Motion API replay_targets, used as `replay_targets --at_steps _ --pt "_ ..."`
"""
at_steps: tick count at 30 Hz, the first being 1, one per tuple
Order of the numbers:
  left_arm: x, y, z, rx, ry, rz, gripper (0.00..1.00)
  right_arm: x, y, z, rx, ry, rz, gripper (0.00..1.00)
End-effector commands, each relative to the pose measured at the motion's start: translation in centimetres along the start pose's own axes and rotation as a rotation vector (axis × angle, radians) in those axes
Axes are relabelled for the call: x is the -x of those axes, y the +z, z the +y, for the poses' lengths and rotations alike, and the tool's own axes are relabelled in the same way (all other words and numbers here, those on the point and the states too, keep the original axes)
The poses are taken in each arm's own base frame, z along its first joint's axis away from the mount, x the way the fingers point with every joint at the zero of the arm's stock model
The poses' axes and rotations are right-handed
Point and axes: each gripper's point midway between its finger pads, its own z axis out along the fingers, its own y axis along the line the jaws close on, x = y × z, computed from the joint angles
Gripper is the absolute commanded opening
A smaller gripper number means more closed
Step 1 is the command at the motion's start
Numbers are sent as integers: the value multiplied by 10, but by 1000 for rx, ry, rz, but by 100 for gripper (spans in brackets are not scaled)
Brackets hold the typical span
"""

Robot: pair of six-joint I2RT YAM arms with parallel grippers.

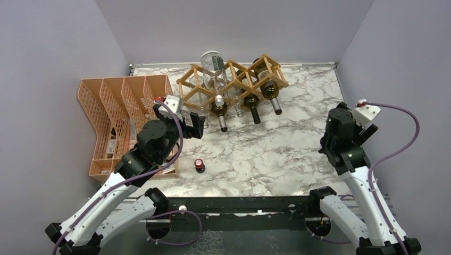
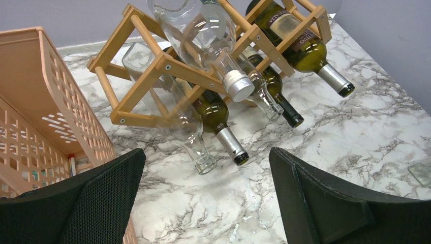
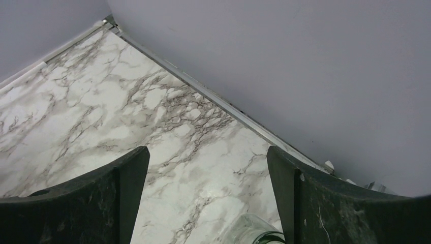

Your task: Put the wine bottle on the wine rack

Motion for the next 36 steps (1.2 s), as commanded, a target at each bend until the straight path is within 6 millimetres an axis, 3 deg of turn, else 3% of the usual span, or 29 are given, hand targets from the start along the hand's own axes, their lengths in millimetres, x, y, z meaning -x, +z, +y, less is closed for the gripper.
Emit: replay_targets --at_steps 1,11,19,23,29,32,34,36 --pt "12 -2 -1 -3 -14 -24 99 -2 0 -18 -93 61 -29 88" --pt "11 2 -4 -12 -15 -15 99 -39 -2 -39 -196 165 9 88" --pt "11 4 -5 -12 -11 -13 99 -21 0 -29 -144 157 -30 88" --pt "10 3 -4 -12 -12 -15 99 -29 0 -32 -162 162 -19 82" --pt "10 4 -4 -12 -7 -15 99 -44 2 -33 -182 155 1 55" --pt "10 4 -4 -13 -10 -14 99 -45 3 -33 -189 153 3 31" --pt "8 4 -7 -25 -14 -9 99 -43 3 -31 -179 151 4 9" --pt "6 5 -12 -50 -20 -3 99 -39 3 -24 -144 137 9 1"
